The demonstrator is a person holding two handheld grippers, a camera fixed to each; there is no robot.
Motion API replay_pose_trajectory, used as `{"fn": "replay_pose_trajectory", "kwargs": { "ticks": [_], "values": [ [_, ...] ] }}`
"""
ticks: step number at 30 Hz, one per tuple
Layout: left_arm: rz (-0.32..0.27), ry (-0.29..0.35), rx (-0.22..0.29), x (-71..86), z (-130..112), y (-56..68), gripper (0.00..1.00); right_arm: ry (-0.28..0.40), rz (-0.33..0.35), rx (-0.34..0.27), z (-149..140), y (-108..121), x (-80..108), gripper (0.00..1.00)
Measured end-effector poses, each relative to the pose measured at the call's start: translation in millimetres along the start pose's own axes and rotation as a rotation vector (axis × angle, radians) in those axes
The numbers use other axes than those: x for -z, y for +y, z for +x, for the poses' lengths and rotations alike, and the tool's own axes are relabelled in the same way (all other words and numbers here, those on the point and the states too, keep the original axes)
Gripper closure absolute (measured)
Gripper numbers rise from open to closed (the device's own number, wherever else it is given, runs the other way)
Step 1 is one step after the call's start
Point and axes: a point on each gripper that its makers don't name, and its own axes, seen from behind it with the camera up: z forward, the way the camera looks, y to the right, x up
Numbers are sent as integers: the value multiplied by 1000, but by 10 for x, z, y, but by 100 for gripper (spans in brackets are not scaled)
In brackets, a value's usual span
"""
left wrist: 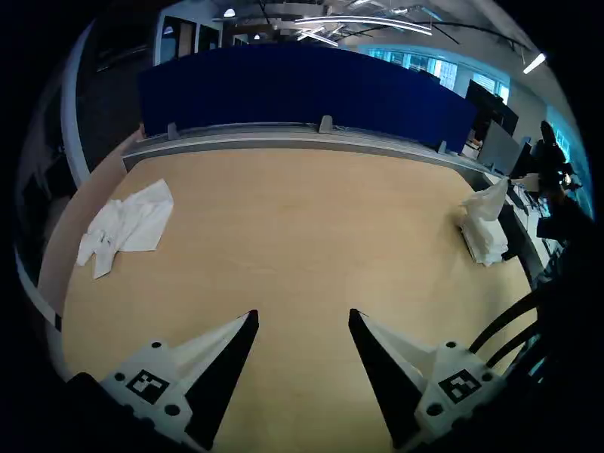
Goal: Fold towel
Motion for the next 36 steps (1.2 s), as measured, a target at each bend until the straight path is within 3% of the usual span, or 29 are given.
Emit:
{"fn": "replay_pose_trajectory", "kwargs": {
  "ticks": [23,32,36],
  "values": [
    [-3,-5,-33,61,-47,61,12,-162,-115,-189,-1503,150,169,96],
    [-6,-10,-55,64,-57,101,12,-211,-172,-266,-1703,210,-10,97],
    [-9,-8,-53,79,-60,110,11,-228,-179,-273,-1743,219,-59,97]
  ]
}}
